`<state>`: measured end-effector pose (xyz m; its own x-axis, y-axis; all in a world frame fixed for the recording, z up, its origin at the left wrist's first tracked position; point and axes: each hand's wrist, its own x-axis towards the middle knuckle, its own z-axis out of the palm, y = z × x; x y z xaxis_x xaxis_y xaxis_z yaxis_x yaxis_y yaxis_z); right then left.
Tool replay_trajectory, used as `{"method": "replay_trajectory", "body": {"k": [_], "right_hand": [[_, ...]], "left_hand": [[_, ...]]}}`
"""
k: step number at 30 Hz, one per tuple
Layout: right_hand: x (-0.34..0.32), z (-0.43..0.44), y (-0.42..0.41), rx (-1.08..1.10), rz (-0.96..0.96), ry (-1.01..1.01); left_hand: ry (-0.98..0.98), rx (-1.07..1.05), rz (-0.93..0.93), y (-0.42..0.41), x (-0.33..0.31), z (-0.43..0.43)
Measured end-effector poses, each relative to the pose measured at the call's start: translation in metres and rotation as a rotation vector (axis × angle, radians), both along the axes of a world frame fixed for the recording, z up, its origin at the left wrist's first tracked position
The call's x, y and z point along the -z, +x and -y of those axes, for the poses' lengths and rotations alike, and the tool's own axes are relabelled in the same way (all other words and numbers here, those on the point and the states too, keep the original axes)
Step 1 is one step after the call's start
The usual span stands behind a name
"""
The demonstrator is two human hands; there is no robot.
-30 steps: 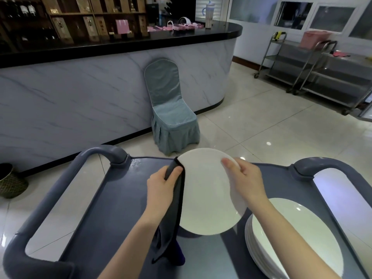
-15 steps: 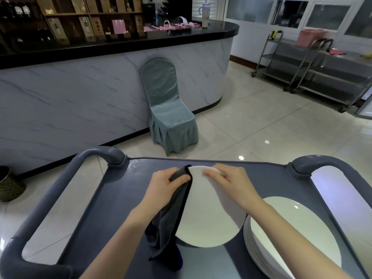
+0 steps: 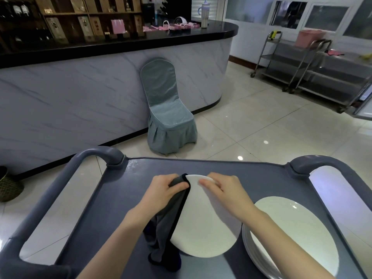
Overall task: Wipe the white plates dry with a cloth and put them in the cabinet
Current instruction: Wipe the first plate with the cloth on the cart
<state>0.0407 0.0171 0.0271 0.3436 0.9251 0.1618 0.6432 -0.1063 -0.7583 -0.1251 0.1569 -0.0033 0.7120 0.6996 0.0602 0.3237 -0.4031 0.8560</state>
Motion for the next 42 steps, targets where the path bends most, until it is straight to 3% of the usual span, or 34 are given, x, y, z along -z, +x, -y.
{"method": "replay_trajectory", "body": {"k": [2, 4, 9, 11, 14, 18, 24, 26, 28, 32, 37, 39, 42], "right_hand": [[0.0, 0.001, 0.002, 0.039, -0.008, 0.033], [-0.001, 0.004, 0.006, 0.162, -0.127, 0.106], [0.003, -0.012, -0.023, 0.783, -0.618, 0.336], [0.01, -0.018, -0.042, 0.886, -0.716, 0.395], [0.024, -0.009, -0.044, 0.738, -0.676, 0.261], [0.017, -0.001, -0.002, 0.432, -0.538, 0.128], [-0.027, -0.022, 0.031, 0.043, -0.139, -0.128], [-0.028, -0.027, 0.024, -0.06, -0.042, -0.156], [-0.022, -0.028, 0.016, -0.074, 0.038, -0.095], [-0.017, -0.02, 0.015, 0.183, -0.112, 0.07], [0.012, -0.029, -0.034, 0.786, -0.723, 0.334], [0.023, -0.026, -0.046, 0.79, -0.708, 0.274], [0.021, -0.016, -0.024, 0.57, -0.593, 0.144]], "left_hand": [[-0.051, -0.051, 0.029, 0.0, 0.004, 0.005], [-0.131, -0.238, 0.111, -0.002, 0.009, 0.011], [-0.609, -0.789, 0.39, 0.022, 0.024, 0.057], [-0.727, -0.926, 0.418, 0.035, 0.026, 0.071], [-0.745, -0.91, 0.45, 0.029, 0.026, 0.054], [-0.496, -0.807, 0.358, 0.004, 0.018, 0.023], [-0.042, -0.308, 0.111, -0.007, -0.008, -0.009], [0.062, -0.118, 0.038, -0.001, -0.014, -0.01], [0.072, -0.066, 0.02, 0.002, -0.013, -0.008], [-0.109, -0.347, 0.12, -0.003, -0.006, 0.0], [-0.709, -0.953, 0.447, 0.019, 0.015, 0.048], [-0.755, -0.968, 0.467, 0.02, 0.019, 0.049], [-0.656, -0.881, 0.423, 0.004, 0.017, 0.029]]}}
